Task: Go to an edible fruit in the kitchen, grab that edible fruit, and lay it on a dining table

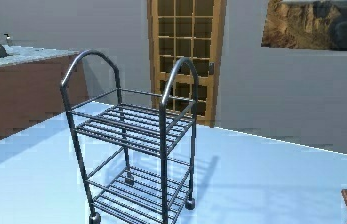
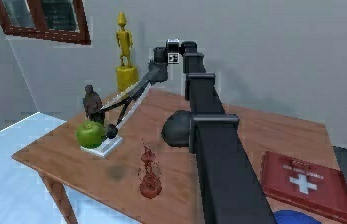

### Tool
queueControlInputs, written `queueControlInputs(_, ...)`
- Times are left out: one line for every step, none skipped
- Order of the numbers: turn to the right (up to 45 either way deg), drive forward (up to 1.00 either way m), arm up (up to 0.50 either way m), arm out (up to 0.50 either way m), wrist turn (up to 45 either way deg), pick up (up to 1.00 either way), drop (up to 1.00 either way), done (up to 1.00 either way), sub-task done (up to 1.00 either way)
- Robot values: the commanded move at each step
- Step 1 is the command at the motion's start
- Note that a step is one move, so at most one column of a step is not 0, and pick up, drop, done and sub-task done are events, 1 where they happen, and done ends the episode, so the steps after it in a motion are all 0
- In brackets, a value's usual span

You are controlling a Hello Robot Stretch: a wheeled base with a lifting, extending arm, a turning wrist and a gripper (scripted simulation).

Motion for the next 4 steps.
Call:
queueControlInputs(0.0,0.00,0.00,0.00,45.0,0.00,0.00,0.00,0.00)
queueControlInputs(0.0,0.00,0.00,0.00,45.0,0.00,0.00,0.00,0.00)
queueControlInputs(0.0,0.00,0.00,0.00,36.0,0.00,0.00,0.00,0.00)
queueControlInputs(0.0,0.00,-0.02,0.00,0.0,0.00,0.00,0.00,0.00)
